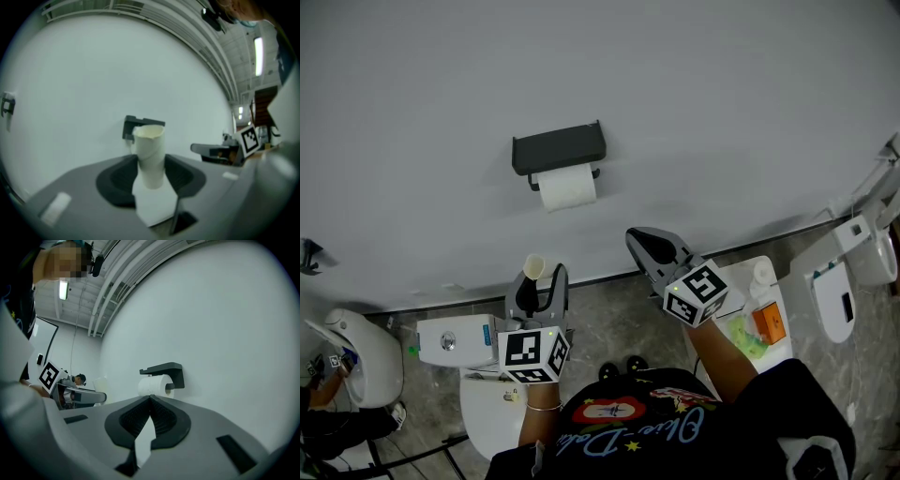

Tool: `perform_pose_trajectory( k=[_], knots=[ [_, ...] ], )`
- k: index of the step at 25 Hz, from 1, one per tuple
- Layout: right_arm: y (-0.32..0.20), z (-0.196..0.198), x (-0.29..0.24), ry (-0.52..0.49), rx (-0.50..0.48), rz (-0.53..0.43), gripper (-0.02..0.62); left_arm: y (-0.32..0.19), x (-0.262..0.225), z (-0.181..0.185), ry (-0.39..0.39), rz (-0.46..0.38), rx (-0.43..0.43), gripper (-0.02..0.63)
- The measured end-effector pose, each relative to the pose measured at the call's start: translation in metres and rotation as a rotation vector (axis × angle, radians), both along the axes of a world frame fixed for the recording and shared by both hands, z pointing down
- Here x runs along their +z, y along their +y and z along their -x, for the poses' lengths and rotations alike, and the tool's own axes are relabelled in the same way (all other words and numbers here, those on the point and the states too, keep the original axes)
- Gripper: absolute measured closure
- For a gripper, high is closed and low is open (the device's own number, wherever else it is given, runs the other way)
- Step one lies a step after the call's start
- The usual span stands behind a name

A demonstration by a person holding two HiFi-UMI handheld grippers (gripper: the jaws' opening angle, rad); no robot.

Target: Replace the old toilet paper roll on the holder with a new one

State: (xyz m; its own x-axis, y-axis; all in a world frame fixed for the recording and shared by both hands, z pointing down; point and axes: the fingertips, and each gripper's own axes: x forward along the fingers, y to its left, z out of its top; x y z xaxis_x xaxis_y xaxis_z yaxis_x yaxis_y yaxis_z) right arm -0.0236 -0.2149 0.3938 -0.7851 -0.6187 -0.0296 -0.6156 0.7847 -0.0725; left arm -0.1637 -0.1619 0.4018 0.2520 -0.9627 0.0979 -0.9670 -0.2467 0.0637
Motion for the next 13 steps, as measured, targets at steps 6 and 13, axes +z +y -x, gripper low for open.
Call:
perform_pose_trajectory(
  k=[6,13],
  knots=[
    [0.0022,-0.0026,-0.0004,0.003,0.013,-0.007,0.581,0.0016,0.0012,-0.0021,0.001,0.004,0.006,0.428],
    [0.0027,-0.0034,0.0006,0.011,0.018,-0.009,0.582,0.0014,0.0005,-0.0043,-0.001,0.007,0.011,0.428]
  ],
)
